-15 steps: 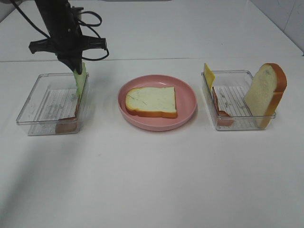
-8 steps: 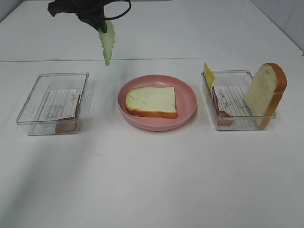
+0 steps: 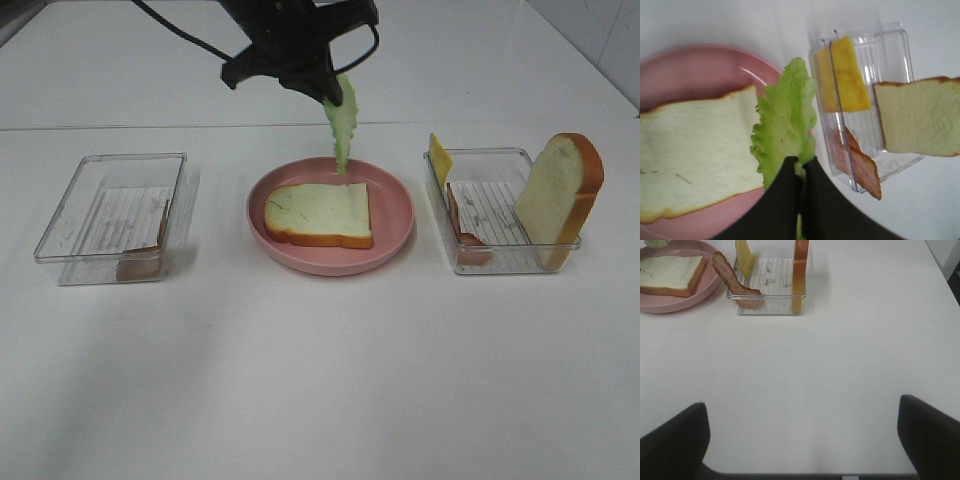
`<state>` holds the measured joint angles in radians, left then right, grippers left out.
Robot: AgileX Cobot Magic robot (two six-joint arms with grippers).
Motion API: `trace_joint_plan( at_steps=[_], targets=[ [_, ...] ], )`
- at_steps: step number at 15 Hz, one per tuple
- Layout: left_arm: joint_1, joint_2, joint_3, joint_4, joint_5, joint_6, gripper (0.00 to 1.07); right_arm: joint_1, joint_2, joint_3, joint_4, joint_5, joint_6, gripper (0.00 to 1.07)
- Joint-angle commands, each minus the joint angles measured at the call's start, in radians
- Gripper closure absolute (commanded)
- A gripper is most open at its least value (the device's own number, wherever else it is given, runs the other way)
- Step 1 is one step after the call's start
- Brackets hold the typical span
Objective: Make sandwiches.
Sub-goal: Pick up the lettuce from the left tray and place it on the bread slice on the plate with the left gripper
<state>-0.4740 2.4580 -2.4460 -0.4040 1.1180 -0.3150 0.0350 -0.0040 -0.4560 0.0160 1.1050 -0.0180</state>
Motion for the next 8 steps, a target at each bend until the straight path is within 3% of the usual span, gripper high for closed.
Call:
trace_joint_plan(
  at_steps=[1,3,5,8],
  targets=[
    [-0.012,0.070,-0.001,-0.180,-0.016,0.075,1.07,-0.004,-0.029,0.004,-0.005,-0.004,-0.004,0.08],
    [-0.009,0.099,-0.001,-0.207,-0.021,0.086,1.07,-0.004,-0.029,0.004,-0.005,-0.004,-0.004,0.08],
    [-0.009,0.133,-0.002,-0.198,-0.034,0.136,1.07,-0.004,-0.029,0.004,-0.005,-0.004,-0.004,0.08],
    [-0.005,0.144,-0.002,-0.175,-0.011,0.110,1.07,-0.004,-0.029,0.004,-0.005,-0.004,-0.004,0.08]
  ],
)
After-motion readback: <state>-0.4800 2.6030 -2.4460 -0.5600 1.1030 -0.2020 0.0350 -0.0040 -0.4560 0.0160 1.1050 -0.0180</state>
